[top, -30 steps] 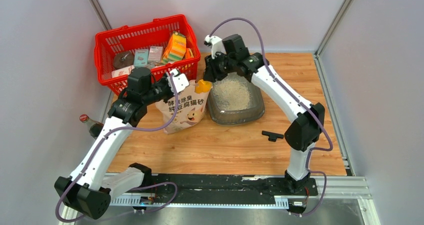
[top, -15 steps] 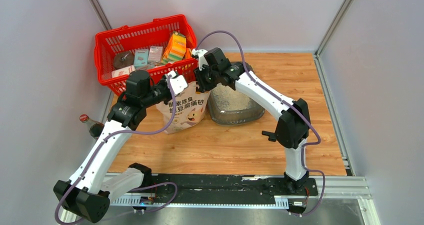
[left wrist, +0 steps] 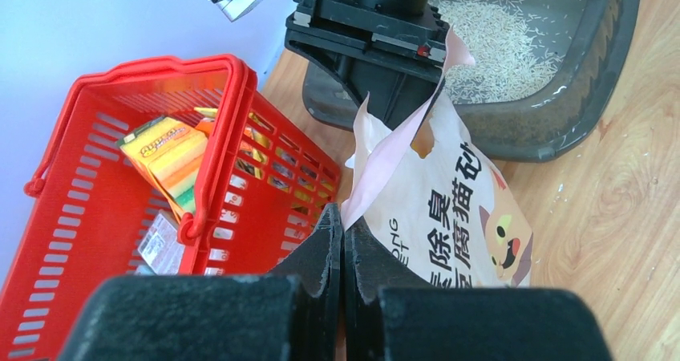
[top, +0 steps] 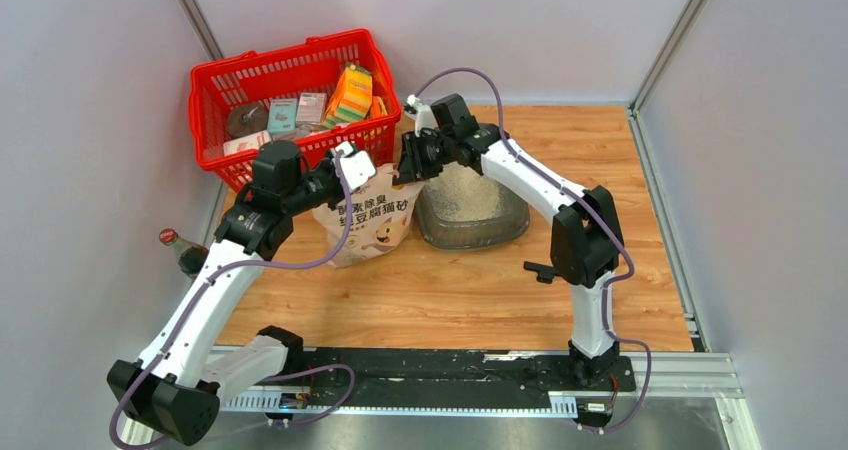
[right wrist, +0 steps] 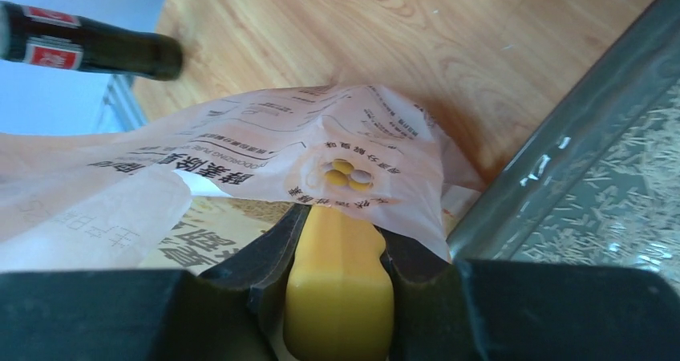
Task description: Fill the litter box with clean litter
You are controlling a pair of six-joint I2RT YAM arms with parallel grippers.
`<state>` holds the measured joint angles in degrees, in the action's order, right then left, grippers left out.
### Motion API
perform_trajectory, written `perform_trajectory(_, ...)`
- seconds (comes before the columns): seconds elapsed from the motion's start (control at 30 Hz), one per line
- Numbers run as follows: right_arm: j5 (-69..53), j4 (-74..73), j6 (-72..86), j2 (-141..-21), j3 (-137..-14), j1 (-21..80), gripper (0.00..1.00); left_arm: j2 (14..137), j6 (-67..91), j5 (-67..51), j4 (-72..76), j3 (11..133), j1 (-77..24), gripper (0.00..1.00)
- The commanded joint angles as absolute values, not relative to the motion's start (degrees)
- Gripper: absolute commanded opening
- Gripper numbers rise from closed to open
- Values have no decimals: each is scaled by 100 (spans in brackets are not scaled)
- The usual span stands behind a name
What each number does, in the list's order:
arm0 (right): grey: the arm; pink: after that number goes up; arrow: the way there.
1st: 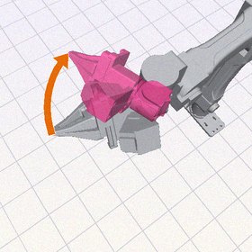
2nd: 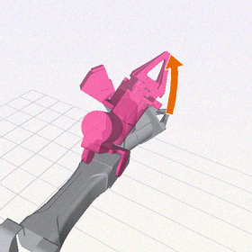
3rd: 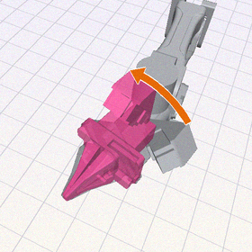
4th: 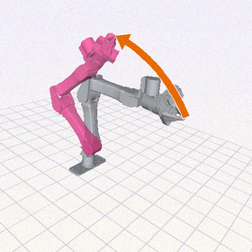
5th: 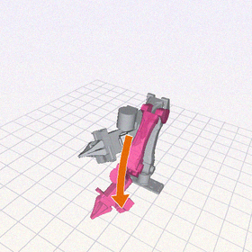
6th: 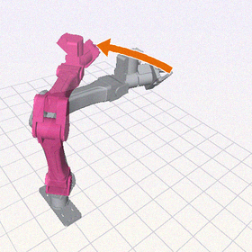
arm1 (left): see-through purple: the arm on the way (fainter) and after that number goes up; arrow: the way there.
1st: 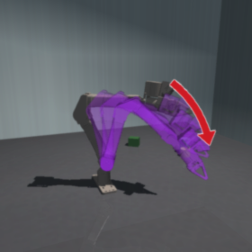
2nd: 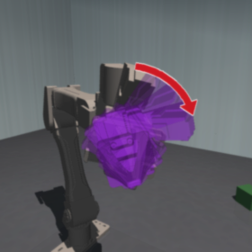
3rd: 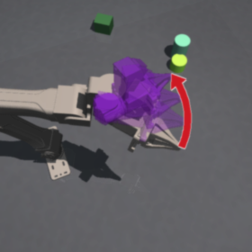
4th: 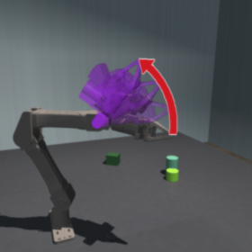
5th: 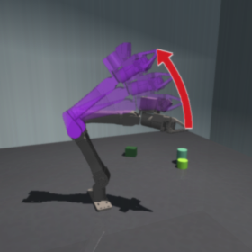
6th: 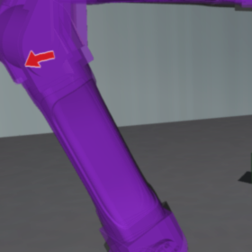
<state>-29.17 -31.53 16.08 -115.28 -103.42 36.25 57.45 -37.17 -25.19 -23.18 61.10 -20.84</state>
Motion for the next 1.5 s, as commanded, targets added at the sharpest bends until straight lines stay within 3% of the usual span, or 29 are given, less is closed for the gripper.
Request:
perform_trajectory(0.0, -4350, -2927, 2522, -11637, -10292, 3542, 0, 5599, -3727, -2892, -1652, 6390, -2127, 0)
perform_trajectory(0.47, -5071, -2260, 3594, -11206, -10046, 2400, 0, 5678, -3885, -2769, -1986, 6539, -2136, 0)
perform_trajectory(0.67, -6178, -1444, 4331, -11189, -9792, 2171, 0, 5704, -3981, -2690, -2153, 6565, -2136, 0)
perform_trajectory(1.47, -6601, -677, 5054, -10811, -9360, 1151, 0, 5774, -4184, -2514, -2452, 6574, -2136, 0)
